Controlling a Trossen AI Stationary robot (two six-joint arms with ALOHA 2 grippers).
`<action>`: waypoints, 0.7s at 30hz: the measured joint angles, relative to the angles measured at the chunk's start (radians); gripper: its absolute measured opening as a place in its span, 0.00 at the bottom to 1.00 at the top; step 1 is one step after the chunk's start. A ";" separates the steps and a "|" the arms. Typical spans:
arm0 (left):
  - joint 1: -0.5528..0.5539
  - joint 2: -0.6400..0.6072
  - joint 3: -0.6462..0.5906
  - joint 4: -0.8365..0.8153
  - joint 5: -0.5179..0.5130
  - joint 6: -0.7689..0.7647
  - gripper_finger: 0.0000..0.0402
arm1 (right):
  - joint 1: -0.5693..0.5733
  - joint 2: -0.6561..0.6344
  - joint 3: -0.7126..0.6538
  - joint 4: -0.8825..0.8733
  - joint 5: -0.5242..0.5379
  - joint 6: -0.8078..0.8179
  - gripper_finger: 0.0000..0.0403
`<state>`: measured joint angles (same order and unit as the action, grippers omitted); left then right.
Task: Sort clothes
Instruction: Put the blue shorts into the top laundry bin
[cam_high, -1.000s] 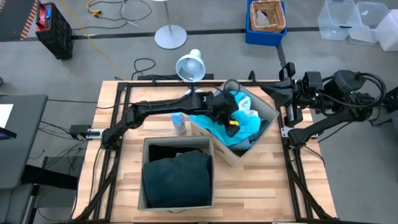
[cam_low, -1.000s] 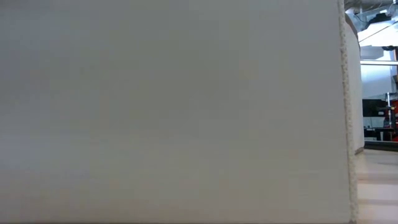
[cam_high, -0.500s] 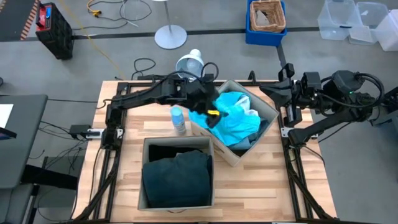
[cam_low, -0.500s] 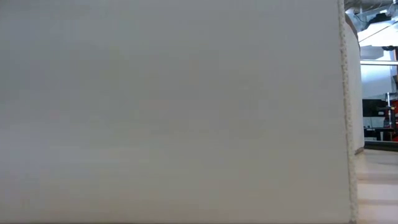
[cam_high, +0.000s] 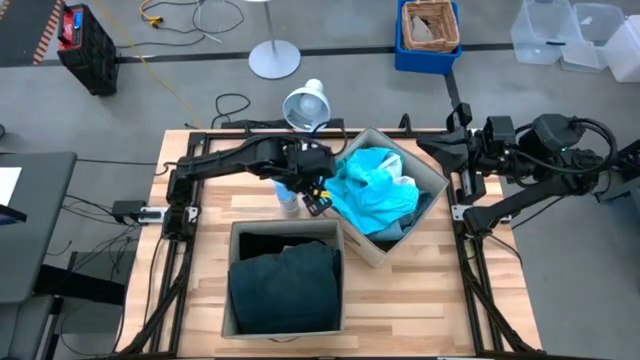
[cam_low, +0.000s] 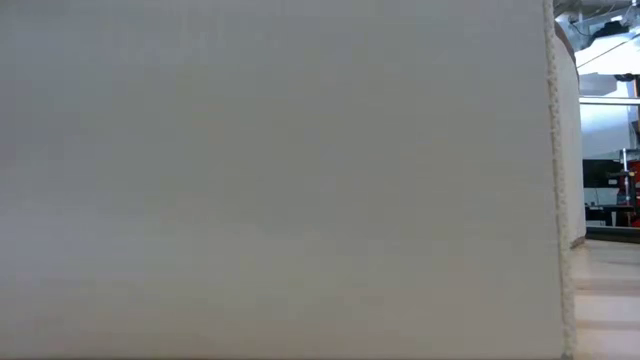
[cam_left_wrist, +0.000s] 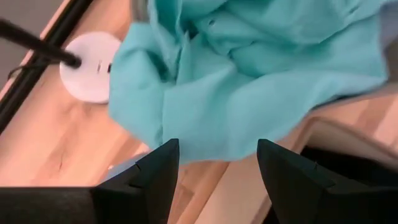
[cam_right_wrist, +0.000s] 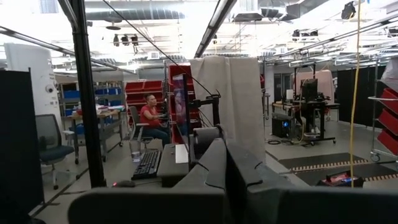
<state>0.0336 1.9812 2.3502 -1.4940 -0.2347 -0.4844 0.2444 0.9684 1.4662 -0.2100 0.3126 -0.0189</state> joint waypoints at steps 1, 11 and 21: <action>0.002 0.000 -0.012 -0.005 0.003 0.000 0.52 | 0.003 0.000 0.000 0.000 0.000 0.000 0.04; 0.006 0.004 -0.141 0.098 0.051 0.040 0.52 | 0.011 0.000 0.000 0.000 0.000 -0.005 0.04; -0.002 0.000 -0.190 0.182 0.073 0.033 0.14 | 0.011 0.000 0.000 0.000 0.000 -0.007 0.04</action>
<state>0.0315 1.9812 2.1600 -1.3118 -0.1614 -0.4513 0.2558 0.9684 1.4662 -0.2096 0.3122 -0.0264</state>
